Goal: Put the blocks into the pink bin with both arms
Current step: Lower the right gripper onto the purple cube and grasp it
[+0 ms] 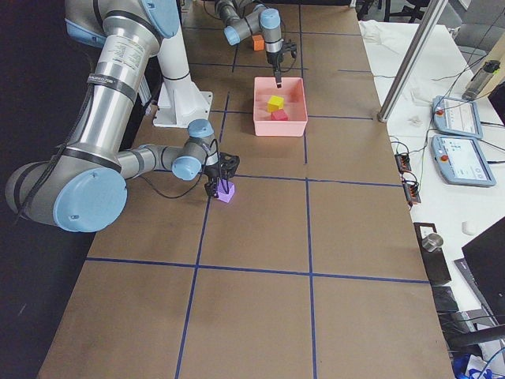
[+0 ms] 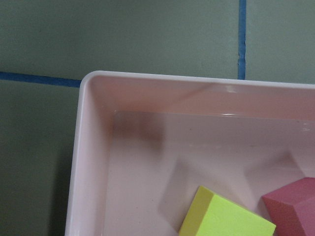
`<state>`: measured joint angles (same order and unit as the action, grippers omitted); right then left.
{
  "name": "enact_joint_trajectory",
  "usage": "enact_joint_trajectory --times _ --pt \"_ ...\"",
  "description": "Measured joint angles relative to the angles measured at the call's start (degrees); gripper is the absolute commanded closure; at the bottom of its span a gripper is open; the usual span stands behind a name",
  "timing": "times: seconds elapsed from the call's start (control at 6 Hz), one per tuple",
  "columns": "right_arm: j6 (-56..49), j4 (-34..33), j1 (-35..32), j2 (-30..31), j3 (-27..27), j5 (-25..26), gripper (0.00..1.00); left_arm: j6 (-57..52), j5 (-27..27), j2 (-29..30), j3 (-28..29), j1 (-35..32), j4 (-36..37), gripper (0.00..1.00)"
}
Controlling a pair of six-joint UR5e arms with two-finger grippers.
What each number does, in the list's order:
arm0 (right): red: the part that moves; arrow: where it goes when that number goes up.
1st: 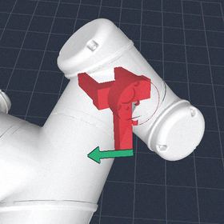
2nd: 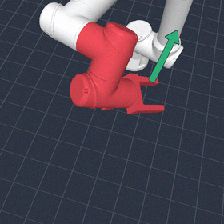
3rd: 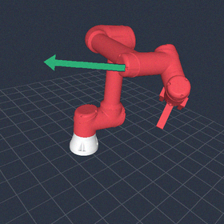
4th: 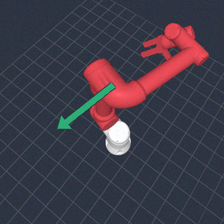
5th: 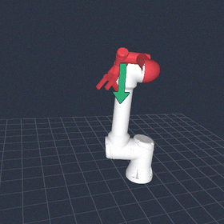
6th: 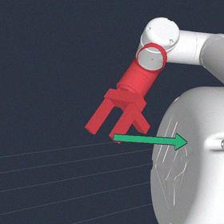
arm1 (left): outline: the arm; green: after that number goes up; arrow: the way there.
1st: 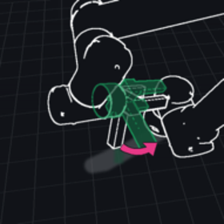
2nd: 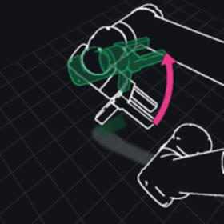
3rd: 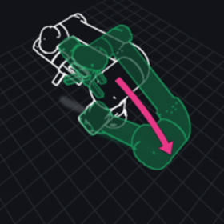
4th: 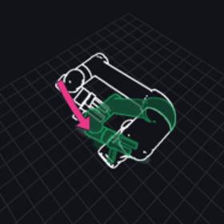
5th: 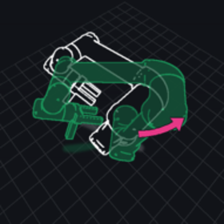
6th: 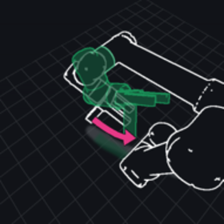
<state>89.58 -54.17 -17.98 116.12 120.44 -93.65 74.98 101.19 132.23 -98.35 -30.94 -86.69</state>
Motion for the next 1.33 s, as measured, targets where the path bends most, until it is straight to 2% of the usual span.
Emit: enact_joint_trajectory --times 0.33,0.5,0.67,1.0,1.17,1.33 --pt "-0.05 -0.05 0.94 -0.84 -1.62 1.02 0.15 -0.07 0.06 -0.53 0.00 0.00 -0.12 0.00" --pt "-0.12 -0.05 1.09 -1.09 -1.93 1.23 0.24 -0.12 0.06 -0.62 0.00 0.00 -0.14 0.00" --pt "-0.26 -0.06 1.22 -1.37 -1.96 1.32 0.38 -0.16 0.06 -0.65 0.00 0.00 -0.15 0.00" --pt "-0.82 -0.34 1.01 -2.30 -0.66 1.17 0.41 -0.21 0.09 -0.66 0.00 0.00 -0.15 0.00" --pt "-2.22 -3.04 0.50 -3.20 1.85 1.07 0.41 -0.42 0.19 -0.74 -0.30 -0.06 -0.09 0.00" --pt "-5.15 -8.69 -0.74 -7.01 4.20 1.03 0.41 -2.38 0.34 -1.39 -1.22 -0.30 0.01 0.00"
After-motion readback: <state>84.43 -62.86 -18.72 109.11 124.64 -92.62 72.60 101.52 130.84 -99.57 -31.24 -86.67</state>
